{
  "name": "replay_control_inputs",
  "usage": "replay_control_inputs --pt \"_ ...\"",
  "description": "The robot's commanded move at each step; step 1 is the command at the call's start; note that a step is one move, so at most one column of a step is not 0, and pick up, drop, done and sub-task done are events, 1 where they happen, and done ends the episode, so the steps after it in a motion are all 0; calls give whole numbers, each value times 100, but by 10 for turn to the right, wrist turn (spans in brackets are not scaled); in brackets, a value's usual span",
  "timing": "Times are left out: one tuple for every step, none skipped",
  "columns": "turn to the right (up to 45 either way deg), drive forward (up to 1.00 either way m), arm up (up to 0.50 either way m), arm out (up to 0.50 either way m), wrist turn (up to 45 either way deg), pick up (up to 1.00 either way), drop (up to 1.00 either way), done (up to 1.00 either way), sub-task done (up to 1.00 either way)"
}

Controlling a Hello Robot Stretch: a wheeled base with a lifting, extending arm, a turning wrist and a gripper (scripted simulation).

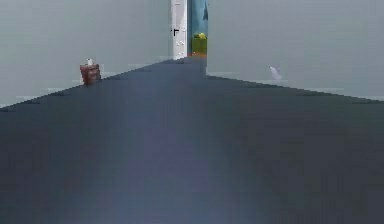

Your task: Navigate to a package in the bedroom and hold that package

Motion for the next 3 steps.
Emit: replay_control_inputs --pt "0 100 0 0 0 0 0 0 0" --pt "0 100 0 0 0 0 0 0 0" --pt "0 100 0 0 0 0 0 0 0"
